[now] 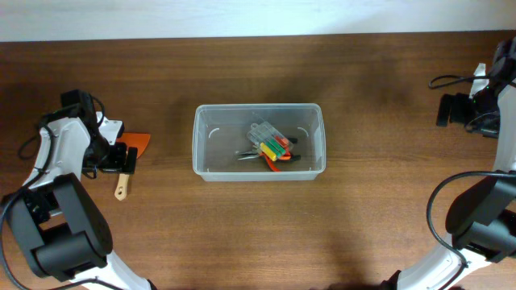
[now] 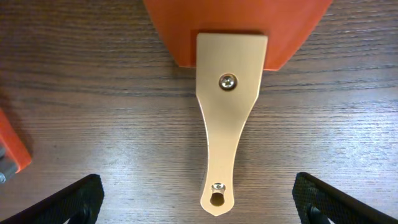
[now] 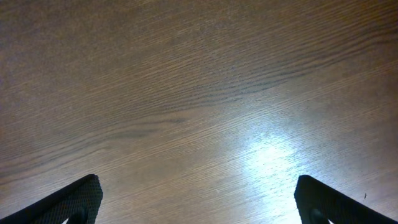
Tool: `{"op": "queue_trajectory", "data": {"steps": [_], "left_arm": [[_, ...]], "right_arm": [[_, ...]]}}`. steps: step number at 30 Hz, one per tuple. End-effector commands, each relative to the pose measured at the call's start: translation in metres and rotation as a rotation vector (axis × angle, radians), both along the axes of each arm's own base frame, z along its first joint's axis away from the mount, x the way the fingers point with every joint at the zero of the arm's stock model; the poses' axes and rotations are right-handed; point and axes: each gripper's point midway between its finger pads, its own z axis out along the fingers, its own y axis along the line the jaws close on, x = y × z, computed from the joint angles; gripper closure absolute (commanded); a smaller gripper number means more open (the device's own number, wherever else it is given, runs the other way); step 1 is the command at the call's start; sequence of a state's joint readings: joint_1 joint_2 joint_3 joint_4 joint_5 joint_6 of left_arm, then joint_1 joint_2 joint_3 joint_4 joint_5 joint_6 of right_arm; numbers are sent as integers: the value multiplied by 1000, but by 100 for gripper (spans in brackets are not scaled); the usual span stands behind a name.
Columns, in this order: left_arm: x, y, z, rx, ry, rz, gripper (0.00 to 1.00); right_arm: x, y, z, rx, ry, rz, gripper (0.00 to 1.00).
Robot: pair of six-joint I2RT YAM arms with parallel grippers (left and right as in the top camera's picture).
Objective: Pack container
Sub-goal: 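Lower the left gripper onto the scraper's wooden handle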
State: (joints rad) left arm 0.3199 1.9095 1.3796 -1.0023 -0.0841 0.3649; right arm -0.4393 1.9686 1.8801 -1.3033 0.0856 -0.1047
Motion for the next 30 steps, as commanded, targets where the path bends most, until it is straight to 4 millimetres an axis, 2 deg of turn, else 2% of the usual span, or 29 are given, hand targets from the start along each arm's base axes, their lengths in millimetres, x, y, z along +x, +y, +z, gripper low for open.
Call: {"op": "queue_trajectory", "data": {"steps": [1, 7, 14, 30], "left_arm": [[1, 3, 0, 16, 2, 35, 1], [1, 1, -9, -2, 19, 35, 1], [9, -18, -18, -117, -9, 32, 1], [15, -11, -20, -83, -25, 31, 1]], "right_arm": [[-1, -2, -1, 4, -1, -14, 1], [-1, -2, -1, 4, -1, -14, 1], [-1, -2, -1, 4, -1, -14, 1], [-1, -2, -1, 4, -1, -14, 1]]}}
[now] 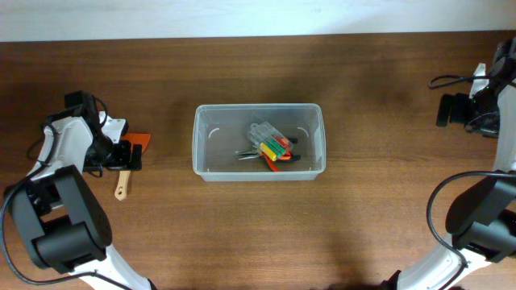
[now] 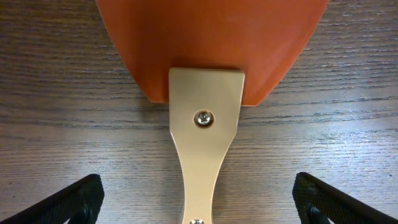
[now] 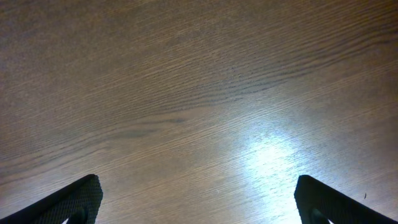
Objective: Pack container
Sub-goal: 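Lower the left gripper onto the scraper's wooden handle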
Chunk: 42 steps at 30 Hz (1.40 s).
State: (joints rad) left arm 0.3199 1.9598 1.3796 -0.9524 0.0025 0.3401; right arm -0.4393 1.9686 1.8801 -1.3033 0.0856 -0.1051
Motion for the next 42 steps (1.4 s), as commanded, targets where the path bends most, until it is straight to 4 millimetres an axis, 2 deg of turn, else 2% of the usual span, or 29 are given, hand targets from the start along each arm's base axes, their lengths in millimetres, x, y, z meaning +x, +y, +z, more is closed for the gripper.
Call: {"op": "queue_trajectory", "data": {"steps": [1, 23, 32, 42], "left_arm": [[2, 0, -3, -1, 5, 10, 1], [-5, -2, -29, -23, 76, 9, 1], [-9, 8, -29, 32, 95, 13, 1], [-6, 8, -29, 33, 86, 13, 1]], "right_arm": [[-1, -2, -1, 4, -1, -14, 1], [-1, -2, -1, 4, -1, -14, 1], [-1, -2, -1, 4, -1, -14, 1], [-1, -2, -1, 4, -1, -14, 1]]}}
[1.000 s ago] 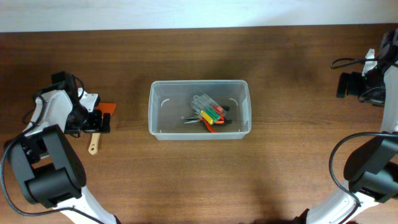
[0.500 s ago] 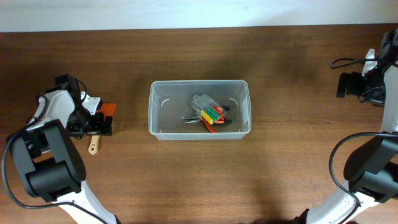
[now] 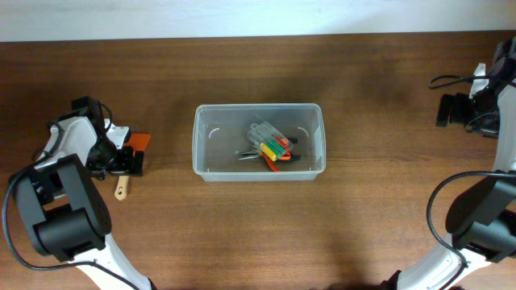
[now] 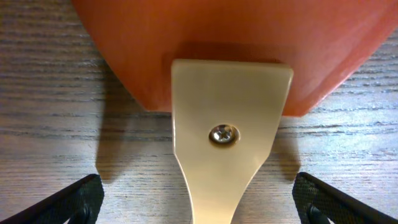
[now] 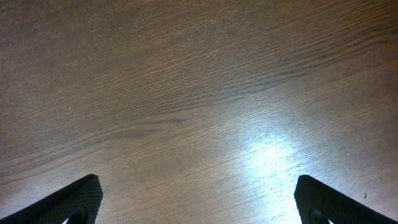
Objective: Pack container
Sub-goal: 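Lower the left gripper onto the scraper's wooden handle, then close the left gripper on the scraper handle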
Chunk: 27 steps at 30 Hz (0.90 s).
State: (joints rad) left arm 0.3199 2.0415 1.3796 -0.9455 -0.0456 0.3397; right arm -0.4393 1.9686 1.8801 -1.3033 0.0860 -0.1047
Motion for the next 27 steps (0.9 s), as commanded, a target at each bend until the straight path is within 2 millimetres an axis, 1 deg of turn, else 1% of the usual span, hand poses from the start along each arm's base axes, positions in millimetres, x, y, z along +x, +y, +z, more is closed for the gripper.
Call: {"op": "queue_trajectory", "data": {"steps": [1, 11, 16, 27], "left_arm": [[2, 2, -1, 12, -1, 12, 1], [3, -1, -2, -7, -6, 13, 1], [5, -7, -2, -39, -15, 13, 1], [4, -6, -2, -39, -14, 14, 1]], "right_arm": [[-1, -2, -1, 4, -1, -14, 1], [-1, -2, -1, 4, -1, -14, 1], [-1, -2, -1, 4, -1, -14, 1], [-1, -2, -1, 4, -1, -14, 1]]}}
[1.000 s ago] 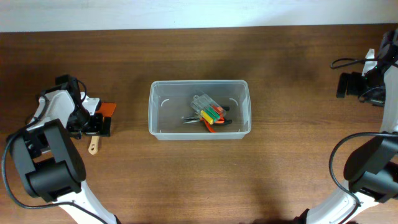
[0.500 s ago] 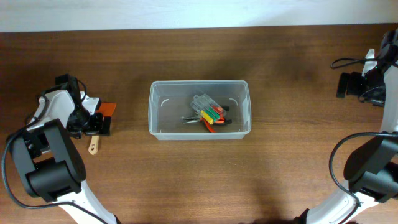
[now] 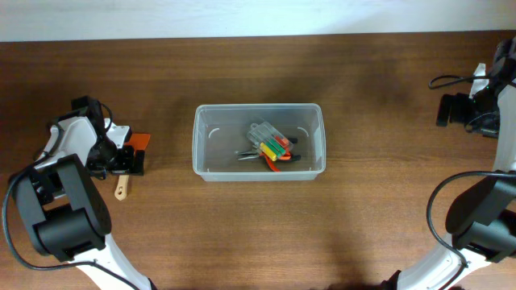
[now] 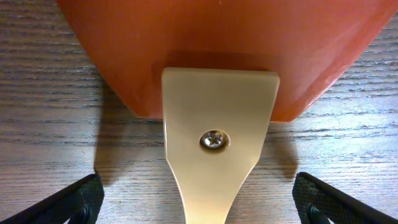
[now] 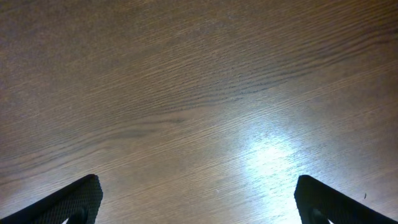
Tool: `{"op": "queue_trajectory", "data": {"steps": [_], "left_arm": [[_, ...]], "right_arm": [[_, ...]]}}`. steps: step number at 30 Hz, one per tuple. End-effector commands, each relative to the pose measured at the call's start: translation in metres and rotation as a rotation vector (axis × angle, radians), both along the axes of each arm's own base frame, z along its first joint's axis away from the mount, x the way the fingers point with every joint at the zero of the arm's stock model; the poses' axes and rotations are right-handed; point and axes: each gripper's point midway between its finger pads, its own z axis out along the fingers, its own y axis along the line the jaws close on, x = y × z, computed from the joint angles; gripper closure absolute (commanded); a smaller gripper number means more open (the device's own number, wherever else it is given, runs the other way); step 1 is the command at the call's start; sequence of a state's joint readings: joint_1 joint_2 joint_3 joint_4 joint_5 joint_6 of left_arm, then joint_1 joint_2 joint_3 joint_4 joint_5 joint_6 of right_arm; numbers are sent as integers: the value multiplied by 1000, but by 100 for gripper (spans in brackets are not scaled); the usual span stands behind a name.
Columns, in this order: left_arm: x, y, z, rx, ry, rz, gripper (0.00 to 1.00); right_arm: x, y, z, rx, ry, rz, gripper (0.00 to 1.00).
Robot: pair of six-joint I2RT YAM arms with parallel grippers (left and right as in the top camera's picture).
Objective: Pack container
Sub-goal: 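Close the left gripper on the scraper handle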
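Observation:
A clear plastic container [image 3: 258, 153] stands mid-table and holds a small heap of tools [image 3: 270, 149] with red, green and yellow parts. At the left lies a scraper with an orange blade [image 4: 217, 50] and a pale wooden handle [image 4: 214, 155]. In the overhead view its blade [image 3: 140, 141] and handle end [image 3: 121, 191] show on either side of the arm. My left gripper [image 4: 198, 200] is open and low over it, its fingers [image 4: 71, 202] standing either side of the handle's neck without touching it. My right gripper [image 5: 198, 199] is open over bare wood.
The right arm [image 3: 468, 109] sits at the table's far right edge with a cable behind it. The left arm's base [image 3: 60, 217] is at the front left. A pale wall runs along the table's back edge [image 3: 258, 34].
Almost nothing has changed. In the left wrist view the scraper's neck sits a touch further left and looks slightly larger. The right arm is still.
My open left gripper was first above the handle's end, with the hanging hole in view. Then it stood over the neck near the blade. After that it was much closer to the neck, where it stays. The right gripper has stayed open over bare table throughout.

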State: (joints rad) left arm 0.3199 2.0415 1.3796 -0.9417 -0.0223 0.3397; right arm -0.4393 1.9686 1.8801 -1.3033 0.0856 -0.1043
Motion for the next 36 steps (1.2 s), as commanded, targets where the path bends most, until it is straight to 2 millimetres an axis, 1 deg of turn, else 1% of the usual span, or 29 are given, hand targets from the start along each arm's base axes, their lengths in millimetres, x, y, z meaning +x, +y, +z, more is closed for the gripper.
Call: {"op": "queue_trajectory", "data": {"steps": [1, 12, 20, 36], "left_arm": [[2, -3, -2, -18, -3, 13, 1], [2, -3, -2, -15, 0, 13, 1], [-3, -4, -9, -23, 23, 13, 1], [-3, -4, -9, -23, 23, 13, 1]], "right_arm": [[-1, -2, -1, 4, -1, -14, 1], [-1, -2, -1, 4, -1, -14, 1], [-1, -2, -1, 4, -1, -14, 1], [-1, -2, -1, 4, -1, -14, 1]]}}
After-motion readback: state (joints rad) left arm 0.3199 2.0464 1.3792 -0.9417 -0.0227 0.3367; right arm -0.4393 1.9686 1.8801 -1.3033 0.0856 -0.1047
